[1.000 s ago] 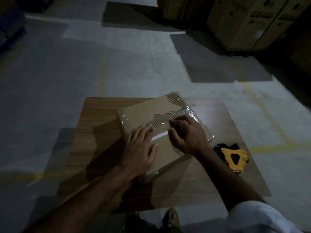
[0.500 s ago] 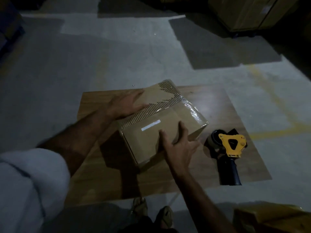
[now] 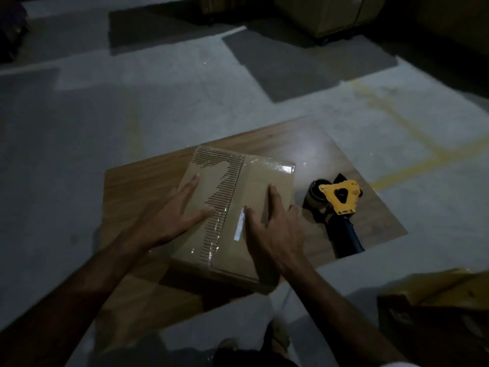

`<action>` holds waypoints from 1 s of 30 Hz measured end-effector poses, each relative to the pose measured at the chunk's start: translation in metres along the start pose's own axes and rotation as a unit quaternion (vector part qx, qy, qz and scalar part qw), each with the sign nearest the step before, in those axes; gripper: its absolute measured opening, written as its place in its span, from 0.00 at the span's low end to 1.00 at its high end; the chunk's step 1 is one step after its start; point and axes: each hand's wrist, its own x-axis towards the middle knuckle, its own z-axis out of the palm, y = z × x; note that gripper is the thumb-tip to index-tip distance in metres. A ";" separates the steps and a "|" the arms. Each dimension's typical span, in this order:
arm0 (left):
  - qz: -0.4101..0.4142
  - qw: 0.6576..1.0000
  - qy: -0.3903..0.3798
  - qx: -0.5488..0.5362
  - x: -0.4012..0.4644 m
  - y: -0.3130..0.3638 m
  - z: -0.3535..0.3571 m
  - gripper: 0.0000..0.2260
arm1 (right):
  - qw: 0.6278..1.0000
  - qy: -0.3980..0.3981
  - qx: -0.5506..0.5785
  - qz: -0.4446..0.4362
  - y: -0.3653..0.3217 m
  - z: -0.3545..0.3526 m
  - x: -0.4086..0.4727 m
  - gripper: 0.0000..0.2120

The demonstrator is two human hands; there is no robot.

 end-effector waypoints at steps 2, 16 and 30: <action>0.020 0.999 0.021 0.031 -0.008 0.009 0.000 0.38 | 0.999 0.034 0.001 0.007 0.002 -0.008 -0.010 0.39; 0.228 0.956 0.145 0.115 -0.024 0.151 -0.017 0.30 | 0.956 0.292 -0.007 0.037 0.015 -0.118 -0.095 0.34; 0.388 0.916 0.055 0.087 -0.053 0.435 0.113 0.38 | 0.884 0.434 -0.051 0.164 0.184 -0.330 -0.184 0.34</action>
